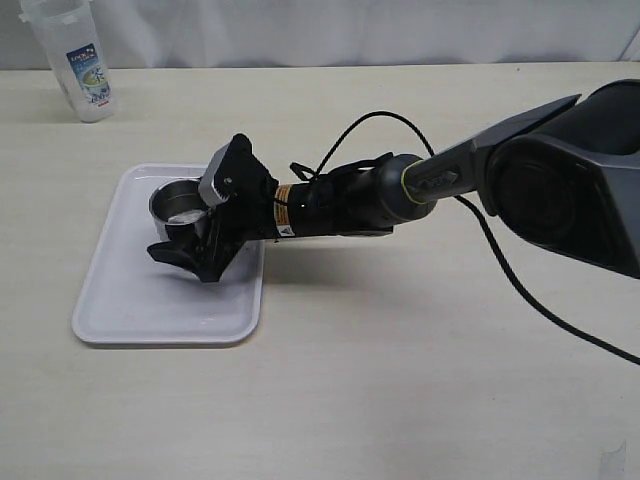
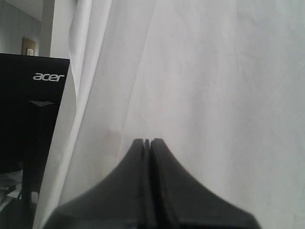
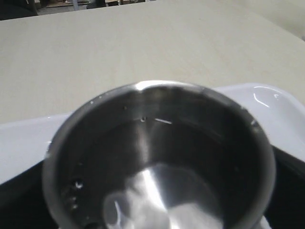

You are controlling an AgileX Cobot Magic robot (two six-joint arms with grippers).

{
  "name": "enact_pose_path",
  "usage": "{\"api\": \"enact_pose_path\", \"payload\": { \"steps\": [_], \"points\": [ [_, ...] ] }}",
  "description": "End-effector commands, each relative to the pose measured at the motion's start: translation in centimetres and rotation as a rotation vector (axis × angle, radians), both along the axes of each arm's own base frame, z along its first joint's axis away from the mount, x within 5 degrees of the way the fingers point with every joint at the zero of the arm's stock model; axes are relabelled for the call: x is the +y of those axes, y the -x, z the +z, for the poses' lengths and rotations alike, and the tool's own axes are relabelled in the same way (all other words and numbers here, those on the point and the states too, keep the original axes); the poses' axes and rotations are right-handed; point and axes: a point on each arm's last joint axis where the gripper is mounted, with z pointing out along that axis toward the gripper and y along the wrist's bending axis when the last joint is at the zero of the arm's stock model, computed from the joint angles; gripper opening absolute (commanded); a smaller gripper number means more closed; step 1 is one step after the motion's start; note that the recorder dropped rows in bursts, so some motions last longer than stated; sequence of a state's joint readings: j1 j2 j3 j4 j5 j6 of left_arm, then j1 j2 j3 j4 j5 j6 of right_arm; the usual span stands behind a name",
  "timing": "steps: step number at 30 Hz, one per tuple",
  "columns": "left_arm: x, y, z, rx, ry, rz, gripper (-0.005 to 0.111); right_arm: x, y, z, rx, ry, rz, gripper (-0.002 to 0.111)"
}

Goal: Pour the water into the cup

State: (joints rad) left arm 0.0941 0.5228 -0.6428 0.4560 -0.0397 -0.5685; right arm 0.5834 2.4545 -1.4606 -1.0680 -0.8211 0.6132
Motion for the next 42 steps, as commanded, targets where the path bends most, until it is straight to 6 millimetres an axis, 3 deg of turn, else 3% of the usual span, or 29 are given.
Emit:
{"api": "enact_pose_path", "payload": {
  "steps": [1, 8, 12, 22, 27, 30, 38, 42],
  "points": [
    [0.0, 0.1, -0.1, 0.0, 0.016, -0.003, 0.0, 0.1, 0.0, 0.4, 0.004, -0.025, 0.001, 0.095],
    [0.0, 0.1, -0.1, 0.001, 0.014, -0.003, 0.0, 0.1, 0.0, 0.4, 0.004, -0.025, 0.0, 0.095],
    [0.0, 0.1, -0.1, 0.001, 0.014, -0.003, 0.0, 0.2, 0.0, 1.5, -0.018, -0.026, 0.02, 0.095],
    [0.1, 0.1, -0.2, 0.017, 0.017, 0.005, 0.0, 0.4, 0.1, 6.1, -0.033, -0.07, 0.035, 0.095],
    [0.1, 0.1, -0.3, 0.023, 0.018, 0.008, 0.0, 0.1, 0.8, 10.2, -0.024, -0.049, 0.071, 0.094],
    [0.1, 0.1, -0.3, 0.027, 0.019, 0.01, 0.0, -0.3, 0.9, 13.3, -0.021, -0.039, 0.028, 0.079],
    [0.3, 0.0, -0.8, 0.073, 0.053, 0.027, 0.0, -1.7, 3.0, 20.4, -0.07, 0.005, 0.056, 0.007],
    [0.4, 0.0, -1.0, 0.094, 0.073, 0.033, 0.0, -2.6, 4.0, 22.6, -0.05, 0.034, 0.048, 0.004]
  ]
}}
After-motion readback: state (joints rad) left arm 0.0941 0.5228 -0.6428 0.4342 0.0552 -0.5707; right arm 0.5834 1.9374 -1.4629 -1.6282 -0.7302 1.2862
